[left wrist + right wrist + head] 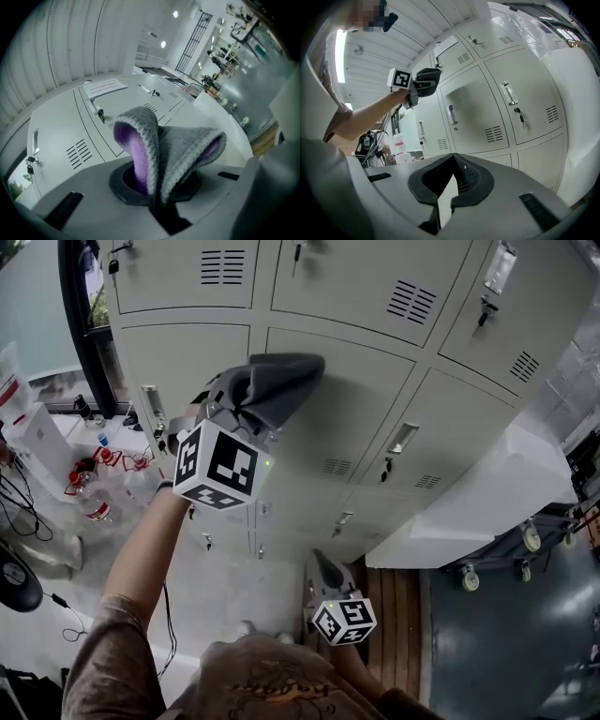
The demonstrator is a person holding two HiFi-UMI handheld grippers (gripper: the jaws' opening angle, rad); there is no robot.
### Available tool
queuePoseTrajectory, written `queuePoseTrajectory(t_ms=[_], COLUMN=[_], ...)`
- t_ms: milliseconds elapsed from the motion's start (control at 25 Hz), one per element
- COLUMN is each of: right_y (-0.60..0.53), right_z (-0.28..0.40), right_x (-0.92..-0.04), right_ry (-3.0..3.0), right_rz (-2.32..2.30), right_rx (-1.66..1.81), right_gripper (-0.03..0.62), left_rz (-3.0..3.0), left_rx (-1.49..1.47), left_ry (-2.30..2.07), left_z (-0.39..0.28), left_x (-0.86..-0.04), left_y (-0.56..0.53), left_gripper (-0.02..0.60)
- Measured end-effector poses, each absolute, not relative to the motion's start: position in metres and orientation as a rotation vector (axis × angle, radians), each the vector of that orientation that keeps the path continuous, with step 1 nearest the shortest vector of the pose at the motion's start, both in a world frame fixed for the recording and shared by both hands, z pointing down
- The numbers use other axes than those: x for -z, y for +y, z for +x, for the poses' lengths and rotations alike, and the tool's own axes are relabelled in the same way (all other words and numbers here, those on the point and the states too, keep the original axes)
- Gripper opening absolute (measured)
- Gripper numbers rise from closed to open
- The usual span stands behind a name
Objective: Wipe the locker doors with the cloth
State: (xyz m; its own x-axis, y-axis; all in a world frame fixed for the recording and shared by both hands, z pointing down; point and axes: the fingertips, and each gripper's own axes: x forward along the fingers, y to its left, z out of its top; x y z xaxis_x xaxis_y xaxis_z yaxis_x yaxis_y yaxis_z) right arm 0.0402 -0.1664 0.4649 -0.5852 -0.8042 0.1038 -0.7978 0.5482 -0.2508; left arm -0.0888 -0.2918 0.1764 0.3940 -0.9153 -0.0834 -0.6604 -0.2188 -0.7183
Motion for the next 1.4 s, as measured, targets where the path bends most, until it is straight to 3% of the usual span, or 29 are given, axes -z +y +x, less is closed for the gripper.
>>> queuePoseTrajectory(t_ms=[480, 1400], right_y=[-0.174, -0.184], right_z=[0.046, 0.048], right_x=[-0.461, -0.465], right_ry=[2.731, 2.735], right_rz=[-1.425, -1.446], right_rx=[0.412, 0.418], right_gripper=[-0.002, -0.002], left_rz=[-1.864, -1.911], left_rx=[0.527, 0.621], left_ry=[1.378, 1.309], left_z=[-0.099, -0.085], left_x=[-0.13, -0.194], left_y=[-0.348, -0.371], left_gripper=[0.038, 0.038])
